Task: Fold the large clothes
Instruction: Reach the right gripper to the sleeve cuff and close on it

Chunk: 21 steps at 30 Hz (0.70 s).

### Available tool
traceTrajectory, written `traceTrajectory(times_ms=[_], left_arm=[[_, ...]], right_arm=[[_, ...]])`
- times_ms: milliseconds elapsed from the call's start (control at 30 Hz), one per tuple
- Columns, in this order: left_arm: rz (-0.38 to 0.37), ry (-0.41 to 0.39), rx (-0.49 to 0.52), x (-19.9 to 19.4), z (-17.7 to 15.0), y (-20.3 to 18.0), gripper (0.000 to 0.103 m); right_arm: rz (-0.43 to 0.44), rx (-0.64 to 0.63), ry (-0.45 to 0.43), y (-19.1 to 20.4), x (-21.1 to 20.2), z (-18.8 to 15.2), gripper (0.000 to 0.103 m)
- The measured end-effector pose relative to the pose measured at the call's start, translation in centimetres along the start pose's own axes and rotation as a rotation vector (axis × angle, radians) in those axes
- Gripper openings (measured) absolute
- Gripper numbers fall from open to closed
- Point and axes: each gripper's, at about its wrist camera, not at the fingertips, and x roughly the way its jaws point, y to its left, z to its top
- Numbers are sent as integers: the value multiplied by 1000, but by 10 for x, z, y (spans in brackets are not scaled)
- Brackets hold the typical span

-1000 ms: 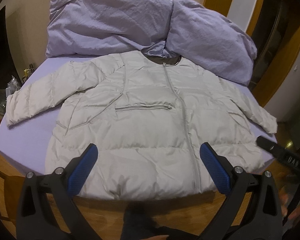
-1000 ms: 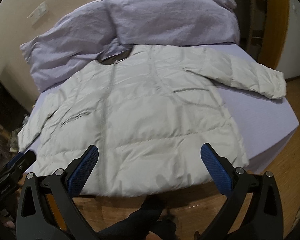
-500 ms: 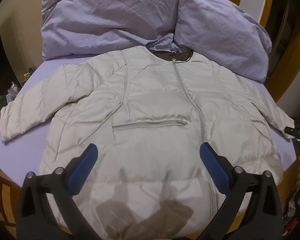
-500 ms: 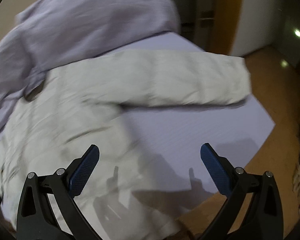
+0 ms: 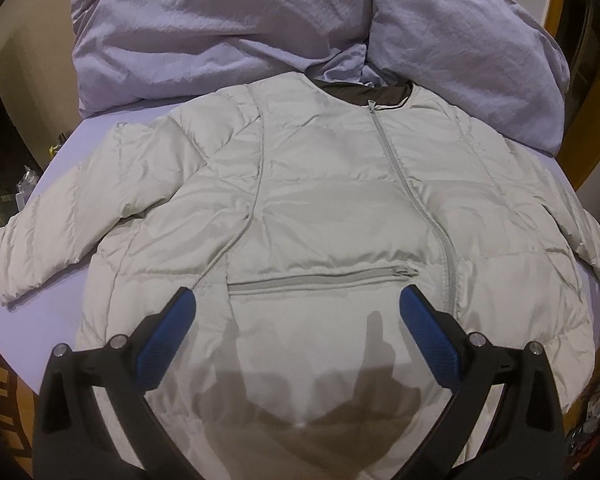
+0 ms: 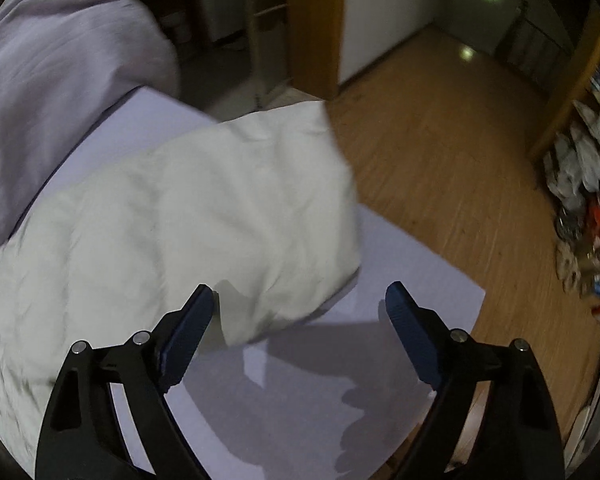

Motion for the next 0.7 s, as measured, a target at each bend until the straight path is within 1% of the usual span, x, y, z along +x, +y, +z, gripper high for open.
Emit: traceTrajectory(times_ms=[100,200,300,333,367,400,433,500,567,633,700], left_arm=[[3,8,0,4,2,3,101],[4,17,-1,8,5,5,101],[4,23,-2,11,7,8,101],[3,24,-4,12,7,9,101],[3,27,-7,13,7,10,101],[2,28,-11,14,7,12,101],[1,29,-15,14,7,13,101],[-2,32,-27,16,7,16,101],[-7,31,-37,16,9,19,101],[-9,25,-45,16,9,22,101],[-11,19,-55,15,10,25,101]], right_arm=[[15,38,34,-4,11,4,88],[46,73,64,-8,20,4,84],[63,91,56,-12,18,3,77],[68,83,47,-12,17,3,72],[88,70,37,-10,15,3,59],[124,59,35,-7,14,2,42],[133,55,36,-5,13,3,37],[126,36,22,0,9,5,24],[102,-11,-10,10,-1,4,19],[86,-54,-45,19,-10,4,18],[93,-104,-88,33,-26,4,17]])
